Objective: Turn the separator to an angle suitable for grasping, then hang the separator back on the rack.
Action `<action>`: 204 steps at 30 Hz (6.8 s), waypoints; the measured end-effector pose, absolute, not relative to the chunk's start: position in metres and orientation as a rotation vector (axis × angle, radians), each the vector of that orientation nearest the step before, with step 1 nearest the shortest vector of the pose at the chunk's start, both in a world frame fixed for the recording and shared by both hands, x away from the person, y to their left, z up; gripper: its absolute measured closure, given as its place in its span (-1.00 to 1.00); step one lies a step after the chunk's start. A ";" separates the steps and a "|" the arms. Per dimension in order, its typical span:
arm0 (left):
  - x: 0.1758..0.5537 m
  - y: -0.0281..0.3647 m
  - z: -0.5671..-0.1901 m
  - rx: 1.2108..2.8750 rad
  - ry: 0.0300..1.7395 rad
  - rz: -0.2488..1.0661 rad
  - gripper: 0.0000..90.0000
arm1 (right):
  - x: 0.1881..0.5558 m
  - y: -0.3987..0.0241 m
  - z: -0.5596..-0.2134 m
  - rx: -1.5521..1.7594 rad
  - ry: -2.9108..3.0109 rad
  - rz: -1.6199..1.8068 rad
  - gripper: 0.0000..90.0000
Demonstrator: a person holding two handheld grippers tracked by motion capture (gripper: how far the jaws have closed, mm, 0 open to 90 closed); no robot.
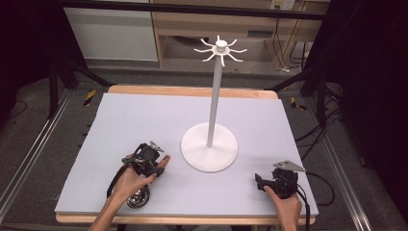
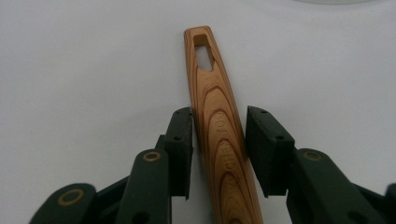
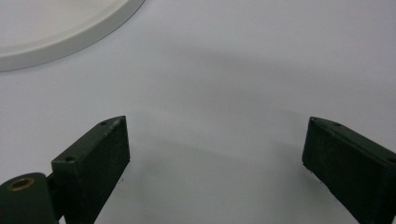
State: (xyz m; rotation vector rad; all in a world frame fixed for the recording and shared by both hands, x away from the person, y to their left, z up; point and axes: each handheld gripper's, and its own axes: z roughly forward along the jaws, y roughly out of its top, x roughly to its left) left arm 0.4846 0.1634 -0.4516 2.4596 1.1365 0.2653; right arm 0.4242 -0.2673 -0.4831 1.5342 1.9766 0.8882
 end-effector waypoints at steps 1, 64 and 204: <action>0.485 0.163 -0.452 2.464 1.136 0.266 0.37 | 0.424 -0.268 -0.483 1.527 1.980 0.886 -0.82; 0.456 0.170 -0.387 2.238 1.027 0.439 0.50 | 0.425 -0.267 -0.484 1.543 1.991 0.896 -0.82; 0.475 0.090 -0.197 1.643 0.681 0.578 0.50 | 0.424 -0.264 -0.482 1.517 1.961 0.908 -0.81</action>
